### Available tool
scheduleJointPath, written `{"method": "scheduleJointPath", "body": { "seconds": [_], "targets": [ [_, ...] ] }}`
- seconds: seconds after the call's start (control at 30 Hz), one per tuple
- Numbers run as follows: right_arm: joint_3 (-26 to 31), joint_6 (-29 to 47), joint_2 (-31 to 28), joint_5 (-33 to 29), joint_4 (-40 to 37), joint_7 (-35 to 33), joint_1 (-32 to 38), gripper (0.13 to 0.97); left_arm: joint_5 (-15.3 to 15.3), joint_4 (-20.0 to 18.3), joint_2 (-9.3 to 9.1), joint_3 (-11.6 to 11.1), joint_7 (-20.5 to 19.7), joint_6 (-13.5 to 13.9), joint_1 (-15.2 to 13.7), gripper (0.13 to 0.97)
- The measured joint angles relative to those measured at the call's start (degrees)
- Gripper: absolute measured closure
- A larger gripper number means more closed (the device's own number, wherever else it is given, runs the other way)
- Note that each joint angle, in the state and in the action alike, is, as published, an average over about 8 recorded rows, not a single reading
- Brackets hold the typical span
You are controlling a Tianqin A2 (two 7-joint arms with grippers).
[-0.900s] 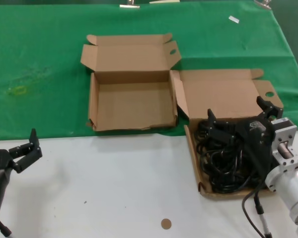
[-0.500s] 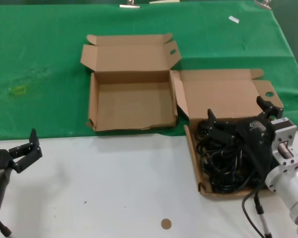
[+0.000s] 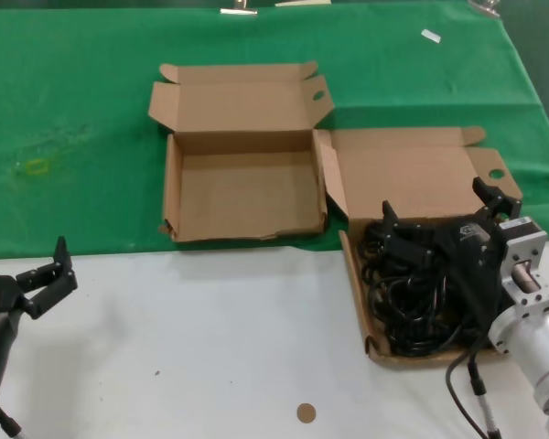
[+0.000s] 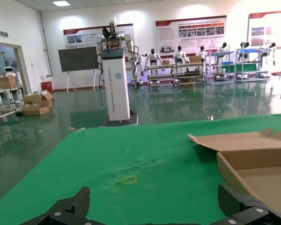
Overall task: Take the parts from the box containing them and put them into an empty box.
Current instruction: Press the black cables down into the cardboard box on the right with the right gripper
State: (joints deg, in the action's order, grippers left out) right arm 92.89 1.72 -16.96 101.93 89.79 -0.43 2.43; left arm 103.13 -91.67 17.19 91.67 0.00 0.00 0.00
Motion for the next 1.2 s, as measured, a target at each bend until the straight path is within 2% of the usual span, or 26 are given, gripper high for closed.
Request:
{"method": "scheduleJointPath", "body": {
  "seconds": [0.33, 0.63, 0.87, 0.93, 1.2],
  "targets": [
    [0.38, -0.36, -0.46, 0.19, 0.25, 0.27, -0.16, 0.129, -0.01, 0.0, 0.0, 0.0, 0.0, 0.0, 0.0, 0.171],
    [3.63, -3.25, -3.6, 2.52, 0.9, 1.23, -0.58, 0.129, -0.01, 0.0, 0.0, 0.0, 0.0, 0.0, 0.0, 0.283],
    [9.0, -7.32, -10.05, 7.7, 2.43, 0.03, -0.47, 0.129, -0.01, 0.0, 0.0, 0.0, 0.0, 0.0, 0.0, 0.444],
    [11.03, -8.5, -12.75, 9.77, 3.16, -0.7, -0.2, 0.129, -0.01, 0.0, 0.0, 0.0, 0.0, 0.0, 0.0, 0.467],
    [21.38, -11.72, -26.0, 19.02, 5.96, -4.41, 3.07, 0.129, -0.01, 0.0, 0.0, 0.0, 0.0, 0.0, 0.0, 0.69]
  ]
}}
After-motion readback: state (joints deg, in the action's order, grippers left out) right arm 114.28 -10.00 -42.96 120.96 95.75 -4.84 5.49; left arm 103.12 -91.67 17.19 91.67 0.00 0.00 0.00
